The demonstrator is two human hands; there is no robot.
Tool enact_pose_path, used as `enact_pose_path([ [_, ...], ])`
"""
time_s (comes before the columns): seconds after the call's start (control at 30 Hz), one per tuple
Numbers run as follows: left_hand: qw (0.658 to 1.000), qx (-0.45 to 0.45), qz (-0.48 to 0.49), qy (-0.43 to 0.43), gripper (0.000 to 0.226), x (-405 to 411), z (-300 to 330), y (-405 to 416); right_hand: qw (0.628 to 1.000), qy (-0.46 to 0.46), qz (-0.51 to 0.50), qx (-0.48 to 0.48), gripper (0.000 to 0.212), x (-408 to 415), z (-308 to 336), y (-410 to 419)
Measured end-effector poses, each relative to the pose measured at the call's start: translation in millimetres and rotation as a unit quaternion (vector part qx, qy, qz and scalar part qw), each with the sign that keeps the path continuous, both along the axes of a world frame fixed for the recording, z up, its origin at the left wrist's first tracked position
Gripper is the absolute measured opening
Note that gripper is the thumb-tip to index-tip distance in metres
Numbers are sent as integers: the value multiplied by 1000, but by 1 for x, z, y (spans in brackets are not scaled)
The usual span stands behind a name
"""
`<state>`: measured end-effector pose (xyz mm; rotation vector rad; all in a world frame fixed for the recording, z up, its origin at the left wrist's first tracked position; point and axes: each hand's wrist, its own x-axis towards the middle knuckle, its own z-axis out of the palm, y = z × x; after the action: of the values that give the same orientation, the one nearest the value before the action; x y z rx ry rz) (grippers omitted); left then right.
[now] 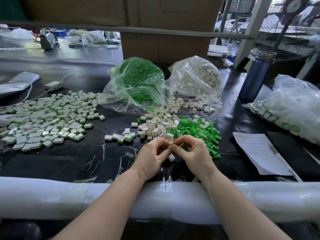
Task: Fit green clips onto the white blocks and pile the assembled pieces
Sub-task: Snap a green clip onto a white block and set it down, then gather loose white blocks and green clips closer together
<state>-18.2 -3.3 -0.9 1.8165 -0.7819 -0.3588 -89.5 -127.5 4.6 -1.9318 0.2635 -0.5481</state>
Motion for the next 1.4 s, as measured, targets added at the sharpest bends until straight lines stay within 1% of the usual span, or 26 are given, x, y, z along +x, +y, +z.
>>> enact_pose_path([
  [0.1,1000,4,4,-13,10,0,0,-1,999,19,-14,-27,13,2,-1,0],
  [0.2,1000,-6,4,2,5,-1,0,-2,998,30,-25,-42,13,3,-3,-1],
  [0.27,1000,-9,9,6,6,0,0,-2,998,33,-24,-45,13,4,-3,0],
  [0.37,999,-2,41,-20,11,1,-3,-1,999,21,-32,-30,15,3,-2,-1],
  [0.5,988,-17,143,-53,20,5,-4,0,997,7,-81,-2,10,2,-3,-4],
  [0.57,967,1,237,-99,21,10,-5,3,995,7,-103,-12,10,2,-4,-5],
  [0.6,953,5,284,-106,21,13,-6,5,993,6,-114,-21,11,2,-4,-6],
  [0.67,933,0,350,-79,21,18,-6,9,989,5,-143,-38,11,2,-5,-8],
  [0.73,928,7,368,-56,23,22,-7,10,983,10,-175,-53,12,3,-6,-11],
  [0.93,939,112,315,-84,39,20,-11,6,968,35,-237,-74,11,3,-8,-15],
  [1.03,939,141,296,-102,43,18,-11,5,964,61,-242,-94,7,3,-6,-14],
  [1.1,939,147,281,-133,45,15,-10,5,961,81,-238,-119,3,2,-6,-13],
  [1.13,939,141,272,-153,44,14,-10,4,959,91,-234,-134,2,2,-5,-13],
  [1.2,943,118,245,-192,33,10,-10,4,953,109,-227,-169,5,3,-6,-12],
  [1.27,948,113,196,-222,22,6,-8,2,946,124,-221,-204,9,3,-7,-10],
  [1.33,950,127,146,-246,21,3,-8,0,935,140,-217,-241,14,4,-8,-10],
  [1.4,948,145,119,-258,26,2,-9,-1,922,162,-210,-281,21,5,-10,-9],
])
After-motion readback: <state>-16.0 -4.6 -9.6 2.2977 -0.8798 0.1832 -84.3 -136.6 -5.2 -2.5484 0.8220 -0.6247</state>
